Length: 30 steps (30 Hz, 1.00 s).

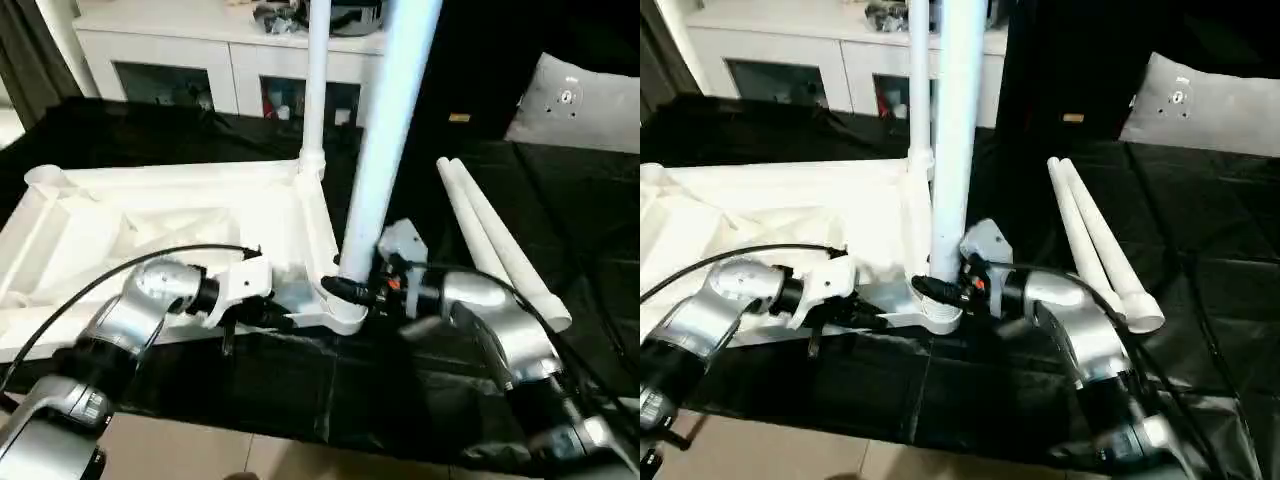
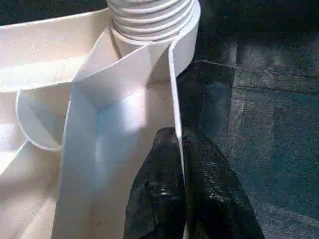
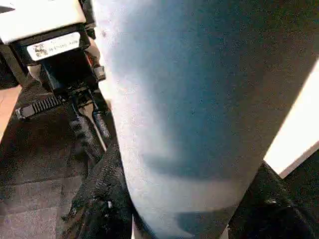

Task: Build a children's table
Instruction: Insert table leg to table base

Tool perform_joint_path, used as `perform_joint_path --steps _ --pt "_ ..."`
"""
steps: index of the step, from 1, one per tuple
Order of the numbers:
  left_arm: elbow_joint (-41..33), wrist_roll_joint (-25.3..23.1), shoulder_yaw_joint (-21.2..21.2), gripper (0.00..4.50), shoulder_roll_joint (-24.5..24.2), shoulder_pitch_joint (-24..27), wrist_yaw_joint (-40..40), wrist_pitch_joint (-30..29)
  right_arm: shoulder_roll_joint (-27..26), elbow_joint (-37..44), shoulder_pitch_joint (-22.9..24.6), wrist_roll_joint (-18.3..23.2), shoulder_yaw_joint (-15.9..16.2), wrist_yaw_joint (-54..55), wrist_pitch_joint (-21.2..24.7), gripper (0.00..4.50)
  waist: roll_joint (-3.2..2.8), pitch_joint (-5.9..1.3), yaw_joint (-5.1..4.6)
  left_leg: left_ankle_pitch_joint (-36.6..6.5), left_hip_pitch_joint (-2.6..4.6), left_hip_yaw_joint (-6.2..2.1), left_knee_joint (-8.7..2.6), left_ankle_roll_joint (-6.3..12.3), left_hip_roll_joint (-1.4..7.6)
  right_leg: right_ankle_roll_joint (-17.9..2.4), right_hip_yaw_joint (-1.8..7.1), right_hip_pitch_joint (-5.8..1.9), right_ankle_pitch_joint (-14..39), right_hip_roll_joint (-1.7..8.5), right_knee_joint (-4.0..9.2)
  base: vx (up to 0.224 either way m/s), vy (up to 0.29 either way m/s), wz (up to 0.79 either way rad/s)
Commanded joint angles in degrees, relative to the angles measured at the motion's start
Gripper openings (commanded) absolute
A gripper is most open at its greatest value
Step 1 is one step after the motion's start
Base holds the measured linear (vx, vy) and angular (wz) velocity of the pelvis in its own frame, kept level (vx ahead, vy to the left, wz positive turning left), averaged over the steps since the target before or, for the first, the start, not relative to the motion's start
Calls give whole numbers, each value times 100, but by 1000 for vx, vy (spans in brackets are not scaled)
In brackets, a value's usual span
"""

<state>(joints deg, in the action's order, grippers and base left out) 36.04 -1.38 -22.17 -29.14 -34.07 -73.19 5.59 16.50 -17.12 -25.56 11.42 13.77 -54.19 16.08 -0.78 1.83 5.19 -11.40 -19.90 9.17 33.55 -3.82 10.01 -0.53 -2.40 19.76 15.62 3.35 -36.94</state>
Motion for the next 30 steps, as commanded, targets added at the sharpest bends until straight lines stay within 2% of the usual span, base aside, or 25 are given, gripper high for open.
perform_joint_path --steps 1,2,3,4,5,8,12,14,15,16,17,18,19,20,22,23,24,25,26,27,29,30 --pt "154 -227 -182 0 134 -236 -35 245 48 -471 291 -332 476 -31 550 190 -96 -182 -31 -1466 67 -101 -458 -161 347 -1316 330 -117 396 524 542 0 0 0" --pt "318 -258 -170 0 208 -360 8 312 50 -362 319 -284 487 -46 652 190 -79 -172 -25 -1497 64 -99 -462 -147 337 -1271 332 -112 553 516 567 0 0 0" --pt "382 -270 -163 0 232 -408 27 340 46 -327 331 -262 480 -37 683 190 -107 -187 -11 -1519 84 -100 -463 -163 353 -1255 340 -103 627 536 576 0 0 0" --pt "472 -286 -154 0 258 -468 64 381 42 -304 344 -240 467 -19 715 190 -142 -187 -14 -1511 67 -113 -468 -177 358 -1262 337 -105 603 534 559 0 0 0" --pt "550 -293 -149 0 273 -513 81 415 38 -301 348 -232 460 2 729 190 -125 -185 -16 -1506 63 -107 -472 -172 354 -1246 332 -104 601 523 571 0 0 0" --pt "624 -271 -121 0 256 -522 63 417 0 -337 344 -271 441 137 752 190 -138 -192 -18 -1493 47 -112 -476 -180 359 -1262 332 -105 518 536 561 0 0 0" --pt "508 -151 -12 0 211 -314 19 296 -129 -377 341 -382 368 445 773 190 -101 -172 -39 -1615 37 -121 -505 -186 363 -1215 333 -89 857 546 586 0 0 0" --pt "438 -127 14 0 196 -245 26 235 -161 -395 335 -398 342 539 777 190 -108 -151 -60 -1734 29 -128 -524 -197 360 -1137 337 -65 1257 553 618 0 0 0" --pt "37 -7 121 0 114 95 68 -36 -288 -464 302 -460 251 902 777 190 -105 -148 -55 -1807 47 -136 -533 -217 377 -1107 351 -43 1455 573 630 0 0 0" --pt "37 -7 121 0 114 95 68 -36 -288 -464 302 -460 251 902 777 190 -75 -138 -74 -1820 25 -144 -555 -226 385 -1093 351 -30 1552 573 616 0 0 0" --pt "-835 229 312 0 -8 708 237 -560 -479 -561 253 -528 136 1361 758 190 -17 -132 -88 -1843 24 -132 -566 -222 383 -1053 350 -28 1672 569 635 0 0 0" --pt "-1075 290 361 0 -37 865 292 -707 -523 -580 242 -540 116 1450 751 190 -60 -134 -165 -1796 -39 -162 -605 -265 387 -1048 338 -46 1612 572 595 0 0 0" --pt "-1511 394 439 0 -73 1106 389 -1009 -596 -617 216 -558 77 1600 745 190 -52 -142 -190 -1903 23 -143 -586 -257 383 -1023 349 15 1748 551 619 0 0 0" --pt "-1573 407 450 0 -79 1140 404 -1050 -607 -623 211 -560 71 1623 744 190 -44 -140 -217 -1897 21 -148 -587 -252 382 -1026 349 16 1726 544 624 0 0 0" --pt "-1824 458 496 0 -99 1276 466 -1218 -651 -648 191 -566 45 1712 742 190 -42 -160 -244 -1730 33 -110 -576 -207 367 -1071 353 16 1350 498 634 0 0 0" --pt "-2598 470 627 0 -182 1652 726 -1778 -781 -763 104 -595 -58 2018 685 190 42 -188 -250 -1587 35 -94 -567 -202 391 -1129 350 -3 1042 503 599 0 0 0" --pt "-2740 458 654 0 -197 1717 783 -1886 -806 -786 86 -599 -82 2078 674 190 -16 -200 -255 -1309 3 -99 -573 -143 376 -1207 326 -26 558 479 560 60 15 2" --pt "-2776 454 661 0 -200 1734 798 -1913 -812 -792 81 -600 -88 2093 672 190 -19 -217 -261 -1011 8 -69 -523 -79 350 -1245 316 -42 -70 447 523 60 15 2" --pt "-2988 430 702 0 -214 1798 875 -2097 -839 -810 64 -594 -111 2126 675 190 -19 -210 -265 -905 -6 -68 -527 -49 341 -1235 313 -59 -269 439 518 56 6 1" --pt "-3226 391 765 0 -225 1848 985 -2356 -872 -836 37 -580 -147 2155 643 190 48 -211 -257 -749 -23 -63 -513 10 334 -1230 307 -86 -543 451 494 0 0 0" --pt "-3226 391 765 0 -225 1848 985 -2356 -872 -836 37 -580 -147 2155 643 190 35 -217 -253 -636 -10 -55 -501 62 322 -1223 299 -94 -735 445 500 0 0 0" --pt "-3421 348 805 0 -226 1854 1133 -2640 -897 -840 24 -537 -176 2189 546 190 26 -219 -259 -658 -3 -53 -503 35 332 -1227 297 -103 -767 449 492 0 0 0"
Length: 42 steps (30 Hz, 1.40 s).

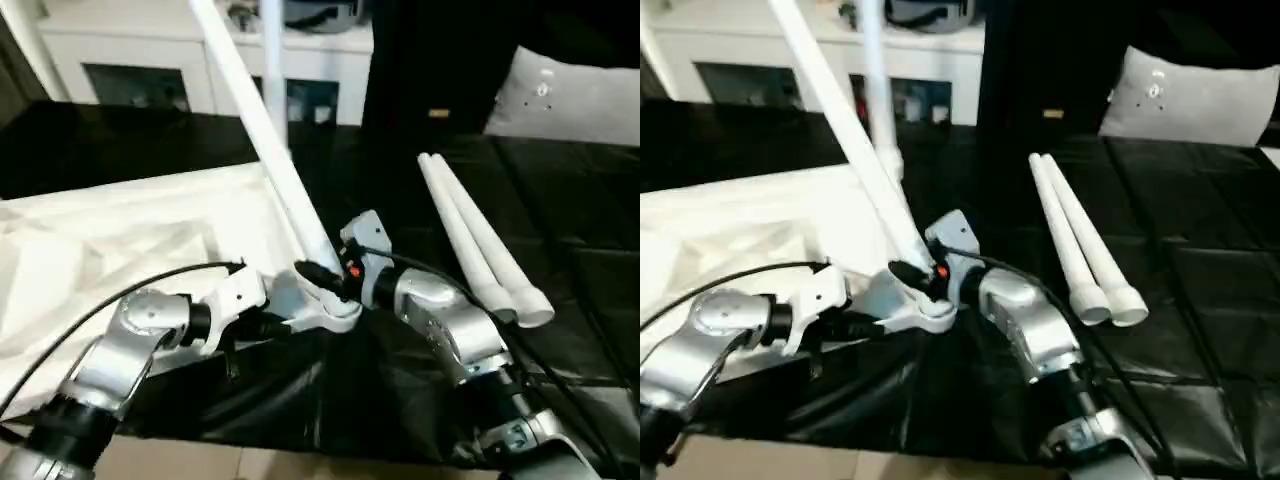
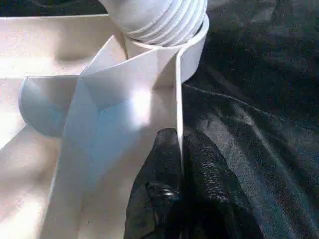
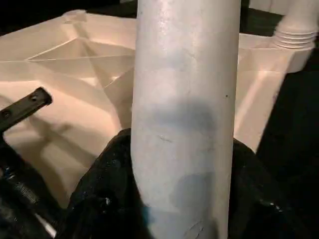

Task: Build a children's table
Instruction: Insert table leg to table base

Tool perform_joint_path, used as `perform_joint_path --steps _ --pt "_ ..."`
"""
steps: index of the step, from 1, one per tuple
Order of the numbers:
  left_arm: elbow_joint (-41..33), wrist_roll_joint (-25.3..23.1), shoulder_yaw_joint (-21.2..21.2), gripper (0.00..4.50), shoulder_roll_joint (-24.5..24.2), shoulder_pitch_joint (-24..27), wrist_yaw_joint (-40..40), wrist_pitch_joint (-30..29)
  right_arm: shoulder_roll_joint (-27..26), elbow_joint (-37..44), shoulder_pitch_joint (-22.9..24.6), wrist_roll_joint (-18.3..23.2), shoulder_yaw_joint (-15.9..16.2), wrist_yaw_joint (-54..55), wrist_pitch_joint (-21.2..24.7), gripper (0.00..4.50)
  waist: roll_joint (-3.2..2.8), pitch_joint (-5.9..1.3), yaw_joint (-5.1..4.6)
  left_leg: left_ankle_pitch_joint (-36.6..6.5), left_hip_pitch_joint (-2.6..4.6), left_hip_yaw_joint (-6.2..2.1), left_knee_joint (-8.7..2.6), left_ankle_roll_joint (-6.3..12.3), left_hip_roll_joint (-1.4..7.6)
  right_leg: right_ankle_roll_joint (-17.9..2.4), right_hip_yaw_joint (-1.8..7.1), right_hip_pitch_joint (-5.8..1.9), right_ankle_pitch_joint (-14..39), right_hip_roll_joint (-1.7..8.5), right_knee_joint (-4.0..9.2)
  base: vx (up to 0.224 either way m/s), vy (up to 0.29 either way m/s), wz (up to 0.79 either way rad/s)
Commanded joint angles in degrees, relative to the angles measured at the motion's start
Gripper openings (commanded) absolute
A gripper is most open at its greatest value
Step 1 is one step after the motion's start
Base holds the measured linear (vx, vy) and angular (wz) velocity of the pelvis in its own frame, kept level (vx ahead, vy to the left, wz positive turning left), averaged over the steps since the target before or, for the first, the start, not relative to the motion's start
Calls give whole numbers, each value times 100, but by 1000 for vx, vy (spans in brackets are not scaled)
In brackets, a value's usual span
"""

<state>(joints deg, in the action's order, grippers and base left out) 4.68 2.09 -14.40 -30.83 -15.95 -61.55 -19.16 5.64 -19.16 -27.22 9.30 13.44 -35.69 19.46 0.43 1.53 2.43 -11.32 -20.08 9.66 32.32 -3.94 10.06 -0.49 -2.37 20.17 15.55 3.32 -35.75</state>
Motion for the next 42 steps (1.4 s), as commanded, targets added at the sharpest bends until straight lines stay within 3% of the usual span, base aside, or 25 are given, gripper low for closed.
perform_joint_path --steps 1,3,5,9,14,15,16,19,20,21,23,24,27,28,29,30,31,34,36,42 --pt "-270 -33 24 0 -39 7 24 -192 182 -602 205 -283 -173 349 136 190 -83 -169 10 -748 14 -103 -388 35 320 -1234 291 -139 -649 447 393 0 0 0" --pt "-328 -46 13 0 -39 3 93 -267 174 -586 211 -248 -192 368 82 190 -83 -163 6 -930 28 -104 -400 -12 329 -1218 296 -136 -352 454 412 0 0 0" --pt "-197 -192 -73 0 -22 -93 211 14 152 -442 270 -81 -343 317 -119 190 -96 -149 8 -1063 26 -108 -409 -42 333 -1186 310 -131 -151 460 441 0 0 0" --pt "251 -577 -232 0 -60 -284 426 826 79 -114 371 271 -681 227 -339 190 -96 -167 52 -967 37 -105 -386 -3 335 -1137 320 -133 -305 457 436 0 0 0" --pt "612 -613 -142 0 30 -507 669 1119 62 270 482 648 -1005 52 -670 190 -79 -211 104 -415 3 -104 -329 51 315 -1181 299 -191 -1242 448 322 0 0 0" --pt "643 -423 -14 43 109 -573 621 1062 65 404 509 777 -1117 18 -727 190 -89 -225 116 -259 6 -93 -298 102 300 -1167 303 -188 -1527 439 299 0 0 0" --pt "516 -103 173 54 192 -633 469 943 77 548 519 911 -1234 -25 -795 190 -63 -272 114 37 -34 -102 -259 162 282 -1191 298 -235 -2023 436 236 0 0 0" --pt "318 347 408 73 301 -729 306 784 89 685 509 1050 -1338 -87 -874 190 -59 -297 121 413 -68 -90 -198 354 262 -1348 255 -204 -2825 387 157 0 0 0" --pt "285 419 440 89 317 -749 286 766 90 703 505 1067 -1349 -95 -886 190 -56 -287 114 360 -70 -84 -197 371 261 -1372 253 -194 -2782 389 158 0 0 0" --pt "165 789 620 98 465 -938 299 616 92 774 459 1100 -1330 -154 -899 190 -46 -272 106 202 -63 -71 -201 405 266 -1429 254 -186 -2569 398 179 0 0 0" --pt "137 933 702 106 569 -1075 372 534 82 810 427 1103 -1303 -171 -894 190 -22 -263 114 107 -61 -59 -198 440 271 -1507 263 -190 -2299 417 191 0 0 0" --pt "149 996 754 133 653 -1189 466 457 73 829 403 1103 -1278 -184 -888 190 -13 -253 112 95 -70 -59 -201 472 276 -1522 264 -194 -2137 424 200 0 0 0" --pt "515 717 874 141 968 -1681 1233 244 56 886 360 1066 -1170 -242 -864 190 -14 -250 117 88 -61 -68 -190 518 293 -1491 262 -192 -1874 436 214 0 0 0" --pt "632 631 920 141 1067 -1817 1471 246 53 893 353 1051 -1141 -253 -858 190 16 -250 114 100 -66 -61 -187 526 287 -1446 262 -201 -1818 425 222 0 0 0" --pt "1039 348 1109 141 1454 -2342 2426 254 46 885 324 933 -1018 -246 -858 190 11 -247 108 57 -62 -51 -183 518 290 -1441 266 -194 -1797 416 229 0 0 0" --pt "1141 306 1184 144 1612 -2530 2753 259 42 852 307 856 -972 -208 -869 190 -13 -280 133 58 -25 -71 -162 502 308 -1464 258 -199 -1858 442 225 0 0 0" --pt "1166 348 1244 144 1730 -2645 2910 191 40 819 294 796 -944 -169 -872 190 5 -285 131 191 -80 -88 -157 522 310 -1496 247 -221 -1984 460 198 0 0 0" --pt "869 687 1222 175 1906 -2751 2706 -109 51 707 262 655 -901 -71 -921 190 23 -268 151 239 -96 -91 -154 528 310 -1547 233 -202 -2006 462 190 0 0 0" --pt "277 1031 980 176 2003 -2721 2256 -353 69 625 246 564 -887 3 -945 190 7 -266 159 154 -92 -78 -147 504 312 -1590 245 -187 -1835 468 203 0 0 0" --pt "-760 1371 347 235 2124 -2402 1692 -552 123 426 161 407 -969 274 -992 190 3 -246 175 -39 -99 -57 -153 463 319 -1574 255 -172 -1530 457 230 0 0 0"
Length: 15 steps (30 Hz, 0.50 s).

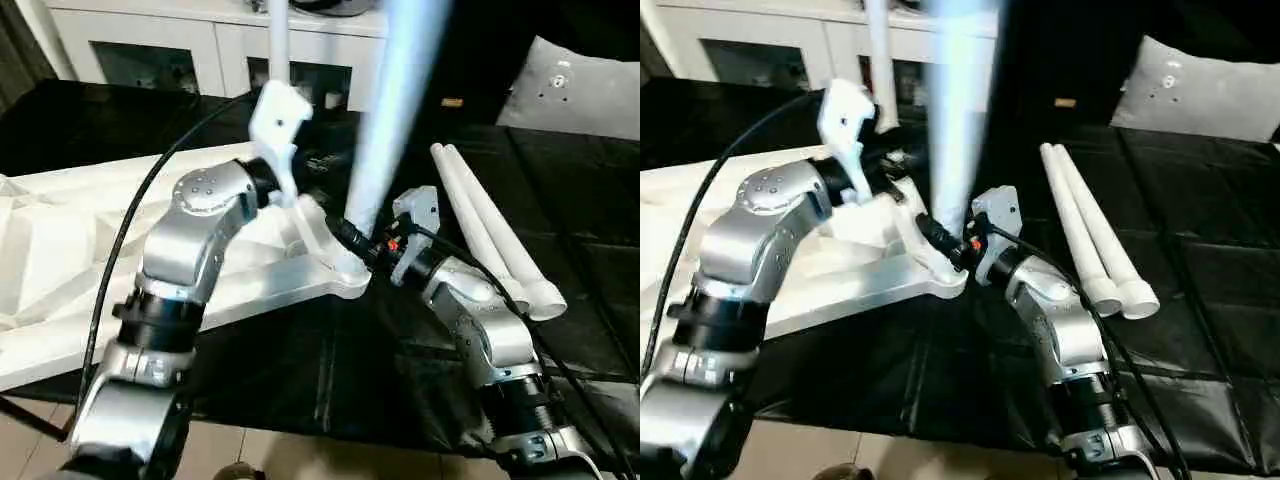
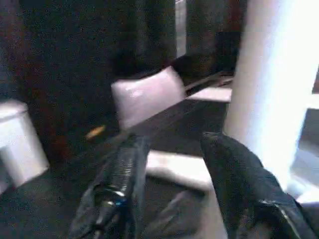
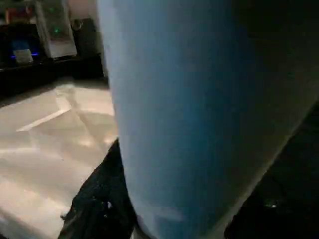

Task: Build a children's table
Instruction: Insert table leg to table base

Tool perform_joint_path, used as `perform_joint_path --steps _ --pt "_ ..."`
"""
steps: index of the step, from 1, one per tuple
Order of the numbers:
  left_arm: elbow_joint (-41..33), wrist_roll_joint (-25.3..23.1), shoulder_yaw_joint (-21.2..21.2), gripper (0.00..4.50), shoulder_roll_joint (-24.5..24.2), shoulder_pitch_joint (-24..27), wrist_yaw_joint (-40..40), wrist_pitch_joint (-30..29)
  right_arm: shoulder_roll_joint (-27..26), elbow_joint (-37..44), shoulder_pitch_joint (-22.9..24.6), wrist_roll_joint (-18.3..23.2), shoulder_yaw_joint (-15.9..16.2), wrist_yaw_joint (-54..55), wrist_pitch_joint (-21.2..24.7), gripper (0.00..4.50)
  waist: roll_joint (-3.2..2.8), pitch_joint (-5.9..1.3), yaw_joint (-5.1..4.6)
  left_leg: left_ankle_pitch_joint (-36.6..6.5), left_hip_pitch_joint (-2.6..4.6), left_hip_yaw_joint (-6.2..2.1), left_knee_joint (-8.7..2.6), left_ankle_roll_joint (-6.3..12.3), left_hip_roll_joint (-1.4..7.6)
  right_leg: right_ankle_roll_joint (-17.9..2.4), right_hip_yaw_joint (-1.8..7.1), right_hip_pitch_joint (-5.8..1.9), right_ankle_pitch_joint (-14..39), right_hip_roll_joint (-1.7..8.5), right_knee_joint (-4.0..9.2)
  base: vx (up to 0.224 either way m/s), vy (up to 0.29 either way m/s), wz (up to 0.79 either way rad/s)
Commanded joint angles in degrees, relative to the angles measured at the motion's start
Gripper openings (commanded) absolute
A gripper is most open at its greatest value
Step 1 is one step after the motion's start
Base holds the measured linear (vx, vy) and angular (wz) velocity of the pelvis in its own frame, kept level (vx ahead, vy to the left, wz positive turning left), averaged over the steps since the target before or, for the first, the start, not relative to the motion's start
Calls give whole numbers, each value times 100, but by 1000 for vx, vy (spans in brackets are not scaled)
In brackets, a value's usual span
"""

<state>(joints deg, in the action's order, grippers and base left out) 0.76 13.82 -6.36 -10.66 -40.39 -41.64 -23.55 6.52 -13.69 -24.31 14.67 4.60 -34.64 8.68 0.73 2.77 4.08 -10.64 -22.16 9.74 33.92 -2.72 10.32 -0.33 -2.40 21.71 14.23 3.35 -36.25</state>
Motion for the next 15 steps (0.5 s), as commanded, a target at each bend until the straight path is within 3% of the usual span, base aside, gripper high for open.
perform_joint_path --steps 1,6,10,15 --pt "-376 200 -463 247 108 46 -293 -122 36 -124 -133 -131 -85 172 87 190 -28 -364 11 -141 125 -69 -323 316 294 -1543 255 -318 -1305 446 295 0 0 0" --pt "-108 -145 -360 294 -100 138 -73 -56 70 -185 -172 -157 -117 216 73 190 -26 -358 8 -316 130 -65 -338 199 282 -1407 259 -306 -904 429 332 0 0 0" --pt "58 -430 -351 315 -649 443 -253 105 169 -221 -147 -138 -205 275 102 190 -31 -356 -45 -377 117 -79 -352 120 266 -1281 253 -309 -792 422 343 0 0 0" --pt "330 -577 -525 357 -1246 887 -681 135 267 -266 -155 -91 -361 275 180 190 -59 -381 -61 -232 141 -74 -341 98 260 -1288 250 -280 -1025 399 303 0 0 0"
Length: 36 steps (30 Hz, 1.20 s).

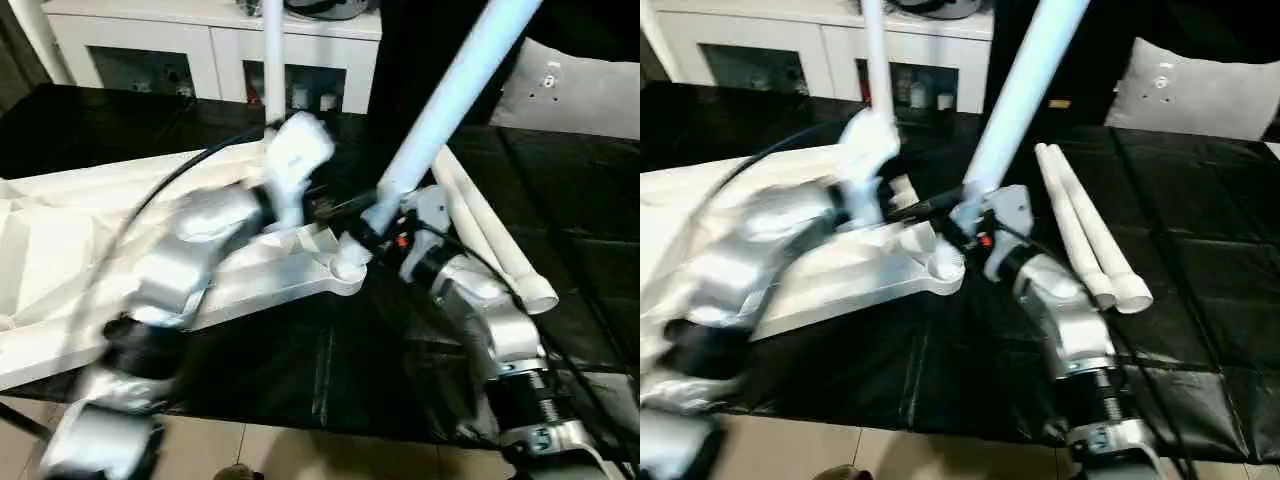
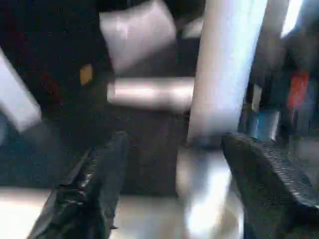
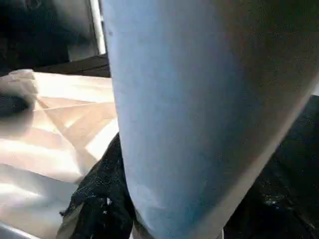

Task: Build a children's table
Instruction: Insert table leg to table base

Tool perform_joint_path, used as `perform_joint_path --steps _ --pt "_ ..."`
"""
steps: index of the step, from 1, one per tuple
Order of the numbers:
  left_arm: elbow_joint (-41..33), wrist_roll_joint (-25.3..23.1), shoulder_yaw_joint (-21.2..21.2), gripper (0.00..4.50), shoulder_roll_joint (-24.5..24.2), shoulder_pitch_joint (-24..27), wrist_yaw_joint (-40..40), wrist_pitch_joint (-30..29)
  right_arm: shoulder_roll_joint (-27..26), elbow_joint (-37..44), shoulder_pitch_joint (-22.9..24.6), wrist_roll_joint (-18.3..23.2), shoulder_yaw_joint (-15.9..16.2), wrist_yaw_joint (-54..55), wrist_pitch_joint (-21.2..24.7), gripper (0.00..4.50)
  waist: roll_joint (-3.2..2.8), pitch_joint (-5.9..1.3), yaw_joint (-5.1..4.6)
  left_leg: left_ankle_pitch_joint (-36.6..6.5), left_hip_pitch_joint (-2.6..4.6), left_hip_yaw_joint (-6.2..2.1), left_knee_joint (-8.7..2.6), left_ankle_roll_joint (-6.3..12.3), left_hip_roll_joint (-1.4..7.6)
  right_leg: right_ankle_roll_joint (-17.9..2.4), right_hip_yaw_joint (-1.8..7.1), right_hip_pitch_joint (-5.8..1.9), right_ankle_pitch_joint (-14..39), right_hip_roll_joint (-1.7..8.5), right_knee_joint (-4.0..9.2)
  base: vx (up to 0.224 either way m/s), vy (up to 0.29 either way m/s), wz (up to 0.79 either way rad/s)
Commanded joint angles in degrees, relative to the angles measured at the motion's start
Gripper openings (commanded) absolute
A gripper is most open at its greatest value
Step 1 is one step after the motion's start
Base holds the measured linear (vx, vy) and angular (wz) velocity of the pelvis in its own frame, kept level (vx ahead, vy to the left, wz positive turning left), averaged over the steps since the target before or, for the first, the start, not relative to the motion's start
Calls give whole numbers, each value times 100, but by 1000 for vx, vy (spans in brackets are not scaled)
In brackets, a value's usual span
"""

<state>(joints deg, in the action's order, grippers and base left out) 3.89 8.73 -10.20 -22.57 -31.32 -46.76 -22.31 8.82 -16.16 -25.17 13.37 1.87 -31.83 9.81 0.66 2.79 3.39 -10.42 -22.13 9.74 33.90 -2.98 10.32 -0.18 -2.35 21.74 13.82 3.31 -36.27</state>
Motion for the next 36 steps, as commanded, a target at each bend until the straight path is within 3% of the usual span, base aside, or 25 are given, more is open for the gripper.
perform_joint_path --steps 1,7,8,15,27,36 --pt "57 -70 -231 382 -168 69 -304 -26 64 -38 -69 25 -100 -11 79 190 -58 -382 17 -245 143 -74 -344 128 261 -1324 241 -274 -1010 404 303 0 0 0" --pt "526 -244 -738 388 -504 394 -837 -141 159 -89 -89 8 -101 -8 128 190 -73 -371 46 -360 149 -57 -355 74 253 -1343 252 -264 -898 412 315 0 0 0" --pt "608 -296 -771 364 -503 403 -840 -143 161 -90 -91 5 -102 -9 133 190 -76 -377 48 -370 150 -62 -353 62 255 -1341 252 -271 -893 421 310 0 0 0" --pt "1270 -577 -853 308 -461 384 -658 502 159 -39 -59 -14 -42 -23 214 190 -70 -386 34 -410 141 -74 -352 85 260 -1386 252 -285 -964 435 313 0 0 0" --pt "1802 -474 -680 207 -356 178 -796 701 184 -88 -86 -30 3 -83 256 190 -61 -385 48 -389 146 -66 -344 158 266 -1453 252 -277 -937 450 307 0 0 0" --pt "1908 -707 -851 139 -413 177 -856 731 190 -73 -56 -56 32 -111 267 190 -66 -384 46 -470 145 -71 -348 123 268 -1454 255 -280 -849 450 313 0 0 0"
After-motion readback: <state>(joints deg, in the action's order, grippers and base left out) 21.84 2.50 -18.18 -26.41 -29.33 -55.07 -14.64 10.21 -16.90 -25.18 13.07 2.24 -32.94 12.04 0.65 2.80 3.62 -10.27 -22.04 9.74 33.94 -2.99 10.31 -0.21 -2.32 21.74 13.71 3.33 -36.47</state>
